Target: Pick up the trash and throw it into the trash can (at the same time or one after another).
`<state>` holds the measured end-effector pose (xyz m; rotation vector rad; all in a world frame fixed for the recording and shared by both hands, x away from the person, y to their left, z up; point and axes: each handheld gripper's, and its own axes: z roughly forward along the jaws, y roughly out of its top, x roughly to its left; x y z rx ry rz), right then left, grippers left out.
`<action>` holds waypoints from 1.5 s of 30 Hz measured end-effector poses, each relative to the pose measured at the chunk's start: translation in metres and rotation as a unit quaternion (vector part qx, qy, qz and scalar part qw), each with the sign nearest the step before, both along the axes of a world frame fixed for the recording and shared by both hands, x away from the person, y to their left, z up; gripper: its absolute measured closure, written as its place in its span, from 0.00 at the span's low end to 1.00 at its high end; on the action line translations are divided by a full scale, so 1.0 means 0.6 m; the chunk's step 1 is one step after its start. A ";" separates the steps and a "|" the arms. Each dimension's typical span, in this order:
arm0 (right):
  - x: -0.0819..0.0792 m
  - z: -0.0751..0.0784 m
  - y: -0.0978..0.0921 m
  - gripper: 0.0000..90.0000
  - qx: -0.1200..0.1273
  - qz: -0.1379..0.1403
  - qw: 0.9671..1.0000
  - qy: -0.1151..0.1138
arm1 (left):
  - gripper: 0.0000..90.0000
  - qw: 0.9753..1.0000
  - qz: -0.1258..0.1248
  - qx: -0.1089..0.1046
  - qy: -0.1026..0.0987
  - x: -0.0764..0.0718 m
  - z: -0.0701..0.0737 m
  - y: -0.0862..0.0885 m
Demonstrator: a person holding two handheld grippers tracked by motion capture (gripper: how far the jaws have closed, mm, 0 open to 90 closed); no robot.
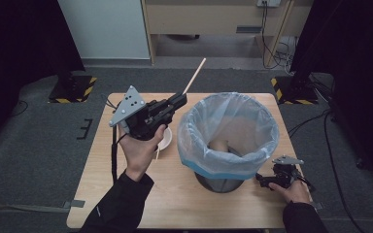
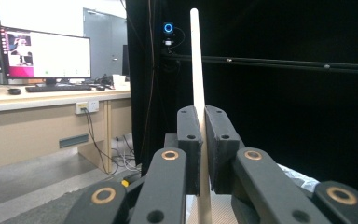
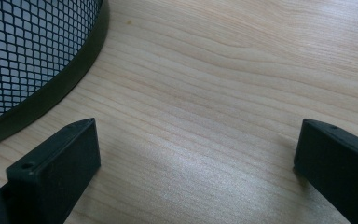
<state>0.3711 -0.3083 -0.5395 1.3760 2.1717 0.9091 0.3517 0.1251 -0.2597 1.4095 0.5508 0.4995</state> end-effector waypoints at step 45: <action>0.000 0.000 0.000 0.01 0.000 0.000 1.000 0.000 | 0.86 0.996 -0.048 0.067 0.024 0.044 -0.017 -0.149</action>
